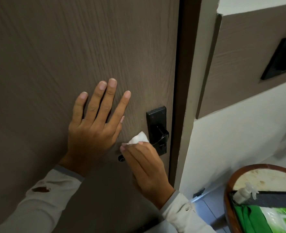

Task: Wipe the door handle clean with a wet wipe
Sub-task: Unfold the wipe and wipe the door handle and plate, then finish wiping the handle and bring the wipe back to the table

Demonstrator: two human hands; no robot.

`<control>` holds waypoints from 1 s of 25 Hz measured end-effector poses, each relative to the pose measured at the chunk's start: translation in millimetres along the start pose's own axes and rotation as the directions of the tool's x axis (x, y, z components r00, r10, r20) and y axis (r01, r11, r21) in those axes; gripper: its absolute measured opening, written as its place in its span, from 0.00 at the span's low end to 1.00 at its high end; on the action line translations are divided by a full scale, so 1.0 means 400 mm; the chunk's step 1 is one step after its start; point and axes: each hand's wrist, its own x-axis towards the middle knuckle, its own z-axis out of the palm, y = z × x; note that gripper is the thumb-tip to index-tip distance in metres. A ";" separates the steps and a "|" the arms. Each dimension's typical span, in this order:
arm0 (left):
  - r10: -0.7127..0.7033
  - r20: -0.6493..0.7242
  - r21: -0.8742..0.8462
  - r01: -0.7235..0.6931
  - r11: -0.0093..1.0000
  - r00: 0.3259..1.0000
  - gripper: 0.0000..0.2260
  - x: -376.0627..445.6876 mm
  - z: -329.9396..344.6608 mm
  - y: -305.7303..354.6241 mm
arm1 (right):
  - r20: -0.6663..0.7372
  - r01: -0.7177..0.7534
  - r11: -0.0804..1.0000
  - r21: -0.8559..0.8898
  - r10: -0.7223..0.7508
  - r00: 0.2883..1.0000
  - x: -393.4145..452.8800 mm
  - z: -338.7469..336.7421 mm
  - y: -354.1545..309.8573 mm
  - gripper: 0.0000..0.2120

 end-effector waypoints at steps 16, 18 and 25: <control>0.234 0.966 0.076 0.754 -0.652 0.106 0.20 0.128 -0.364 0.617 | 0.469 -0.839 -0.048 0.541 0.846 0.254 -0.136 -0.624 0.243 0.13; 0.285 0.951 0.133 0.679 -0.722 0.116 0.14 0.193 -0.367 0.766 | 0.453 -0.846 -0.073 0.529 0.867 0.208 -0.197 -0.733 0.356 0.12; 0.493 0.850 0.428 0.793 -0.434 -0.189 0.08 0.124 -0.382 1.471 | 0.322 -0.941 -0.248 0.229 0.932 -0.167 -0.755 -1.018 0.744 0.06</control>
